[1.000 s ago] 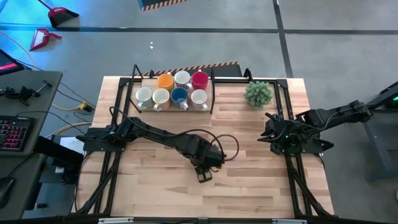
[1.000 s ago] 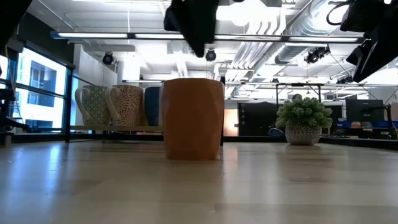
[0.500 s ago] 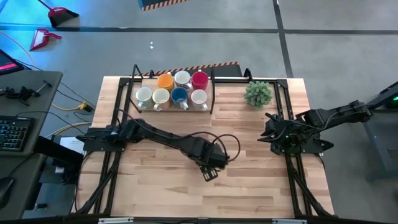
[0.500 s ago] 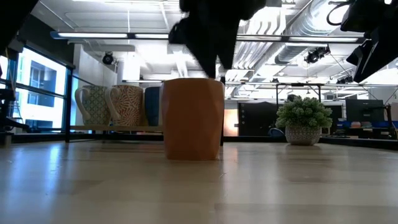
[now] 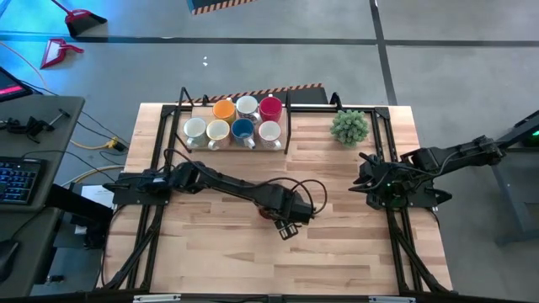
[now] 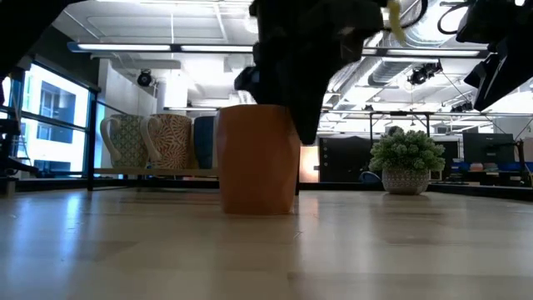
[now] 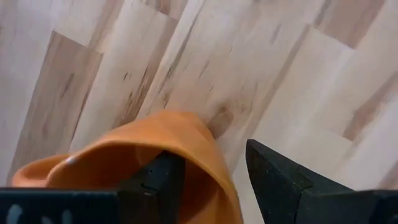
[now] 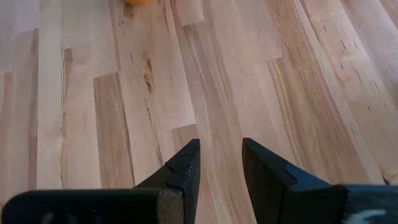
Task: Place coffee mugs
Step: Put the orange mug on the shelf
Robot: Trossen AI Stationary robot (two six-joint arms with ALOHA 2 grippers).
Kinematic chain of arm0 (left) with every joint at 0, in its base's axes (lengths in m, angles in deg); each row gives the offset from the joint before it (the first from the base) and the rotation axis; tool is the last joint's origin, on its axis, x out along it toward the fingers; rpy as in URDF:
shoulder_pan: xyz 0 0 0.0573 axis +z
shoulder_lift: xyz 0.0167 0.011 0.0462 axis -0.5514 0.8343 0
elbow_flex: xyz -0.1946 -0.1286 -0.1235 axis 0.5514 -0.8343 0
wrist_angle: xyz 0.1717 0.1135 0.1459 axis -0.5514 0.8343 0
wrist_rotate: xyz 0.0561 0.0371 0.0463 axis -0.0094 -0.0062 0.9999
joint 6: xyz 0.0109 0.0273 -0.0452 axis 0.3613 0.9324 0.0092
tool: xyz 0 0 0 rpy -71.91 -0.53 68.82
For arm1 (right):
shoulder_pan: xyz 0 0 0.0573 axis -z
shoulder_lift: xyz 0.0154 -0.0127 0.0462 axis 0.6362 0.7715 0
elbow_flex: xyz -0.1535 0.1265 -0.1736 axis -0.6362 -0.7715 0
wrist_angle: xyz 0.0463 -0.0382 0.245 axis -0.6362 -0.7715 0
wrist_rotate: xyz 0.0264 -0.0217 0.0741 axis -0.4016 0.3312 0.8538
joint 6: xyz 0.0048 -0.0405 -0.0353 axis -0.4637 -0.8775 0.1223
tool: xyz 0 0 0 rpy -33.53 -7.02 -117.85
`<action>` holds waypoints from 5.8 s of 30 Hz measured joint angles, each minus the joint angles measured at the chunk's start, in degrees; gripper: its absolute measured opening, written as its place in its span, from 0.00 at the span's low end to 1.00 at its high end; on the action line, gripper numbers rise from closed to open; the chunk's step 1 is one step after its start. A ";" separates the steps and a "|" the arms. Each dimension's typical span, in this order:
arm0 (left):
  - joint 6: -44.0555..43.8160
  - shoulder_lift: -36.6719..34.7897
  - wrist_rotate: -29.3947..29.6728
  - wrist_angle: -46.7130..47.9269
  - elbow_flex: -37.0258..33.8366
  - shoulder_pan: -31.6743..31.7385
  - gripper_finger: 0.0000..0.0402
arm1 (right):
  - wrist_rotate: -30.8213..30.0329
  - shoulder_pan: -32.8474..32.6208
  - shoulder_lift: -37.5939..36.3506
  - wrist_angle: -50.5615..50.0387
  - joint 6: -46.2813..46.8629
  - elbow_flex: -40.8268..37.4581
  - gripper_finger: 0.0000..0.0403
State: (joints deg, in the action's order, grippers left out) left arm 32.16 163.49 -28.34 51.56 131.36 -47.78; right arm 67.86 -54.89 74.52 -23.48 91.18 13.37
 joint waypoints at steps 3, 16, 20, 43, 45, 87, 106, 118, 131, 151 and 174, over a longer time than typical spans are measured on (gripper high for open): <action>0.03 0.46 0.21 0.28 -0.08 0.15 0.40 | -0.02 0.00 0.00 -0.05 0.00 0.00 0.24; 0.66 0.24 -0.60 -0.45 -0.01 0.61 0.40 | -0.24 0.00 0.02 -0.28 -0.02 0.00 0.24; 1.52 0.24 -0.29 -1.03 -0.01 0.84 0.40 | -0.24 0.02 0.00 -0.28 -0.02 0.00 0.24; 4.15 0.24 -3.31 -0.32 -0.01 1.94 0.39 | -0.79 0.01 0.02 -0.28 -0.44 0.00 0.24; 3.83 0.24 -3.31 0.35 -0.01 1.82 0.39 | -0.79 0.00 0.02 -0.31 -0.44 0.00 0.24; 9.06 -2.45 1.33 10.10 -0.18 3.04 0.01 | -0.74 0.02 0.02 -0.87 0.05 0.00 0.24; 14.29 -21.56 7.33 18.01 -0.67 8.68 0.01 | -0.74 0.00 0.04 -0.92 1.53 0.00 0.24; 25.69 -25.40 8.51 17.46 -0.67 22.63 0.01 | -0.70 0.00 0.04 -0.90 1.23 0.00 0.24; 34.17 -30.62 11.86 17.57 -0.62 37.72 0.01 | -0.72 0.00 0.04 -0.90 1.07 0.00 0.24; 41.68 -36.65 10.71 17.56 -18.16 52.74 0.01 | -1.70 0.00 0.06 -0.88 1.17 0.00 0.24; 47.07 -45.11 5.81 5.73 -34.54 60.52 0.01 | -1.34 0.00 0.07 -0.85 1.49 0.00 0.24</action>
State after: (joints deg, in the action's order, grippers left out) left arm 79.23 118.37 -22.53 57.29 96.82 12.73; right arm 66.51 -54.89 74.59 -24.33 92.67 13.37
